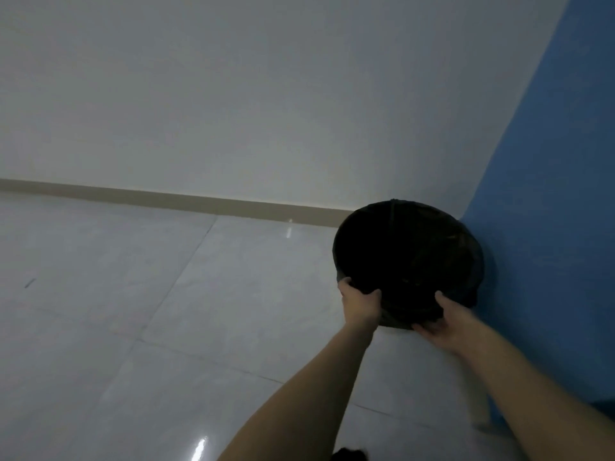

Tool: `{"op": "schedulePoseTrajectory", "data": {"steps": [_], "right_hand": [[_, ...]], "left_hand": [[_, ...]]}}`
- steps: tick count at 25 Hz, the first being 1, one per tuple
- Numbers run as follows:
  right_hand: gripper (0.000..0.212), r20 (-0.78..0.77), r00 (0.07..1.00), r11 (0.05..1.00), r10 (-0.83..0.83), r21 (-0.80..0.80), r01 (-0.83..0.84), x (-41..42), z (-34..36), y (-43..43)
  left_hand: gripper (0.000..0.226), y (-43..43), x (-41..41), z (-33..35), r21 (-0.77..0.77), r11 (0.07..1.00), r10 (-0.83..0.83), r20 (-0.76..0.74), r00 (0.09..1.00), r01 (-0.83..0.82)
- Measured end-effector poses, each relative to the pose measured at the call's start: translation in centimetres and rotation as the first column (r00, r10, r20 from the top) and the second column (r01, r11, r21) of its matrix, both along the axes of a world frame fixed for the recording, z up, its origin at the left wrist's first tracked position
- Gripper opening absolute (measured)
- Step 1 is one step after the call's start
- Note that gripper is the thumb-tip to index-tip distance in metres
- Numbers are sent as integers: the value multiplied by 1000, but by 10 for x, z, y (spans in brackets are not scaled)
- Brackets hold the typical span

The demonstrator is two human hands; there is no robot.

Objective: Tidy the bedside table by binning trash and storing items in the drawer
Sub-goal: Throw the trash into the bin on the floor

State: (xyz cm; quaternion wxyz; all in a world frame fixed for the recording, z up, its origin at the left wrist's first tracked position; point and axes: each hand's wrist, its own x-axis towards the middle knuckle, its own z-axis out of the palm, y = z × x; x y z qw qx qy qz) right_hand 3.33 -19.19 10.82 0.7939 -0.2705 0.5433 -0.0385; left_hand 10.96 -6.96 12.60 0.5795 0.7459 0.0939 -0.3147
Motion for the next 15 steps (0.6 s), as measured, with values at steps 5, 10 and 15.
{"op": "schedulePoseTrajectory", "data": {"steps": [5,10,15], "right_hand": [[39,-49,998,996,44,-69,-48,17,-24,3],[39,-97,995,1000,17,-9,-18,-31,-6,30],[43,-181,983,999,-36,33,42,-116,-4,84]], "left_hand": [[59,2,19,-17,-34,992,121,4,993,-121],[52,25,-14,10,43,996,84,-134,987,-78],[39,76,-94,19,150,988,-12,-175,985,38]]}}
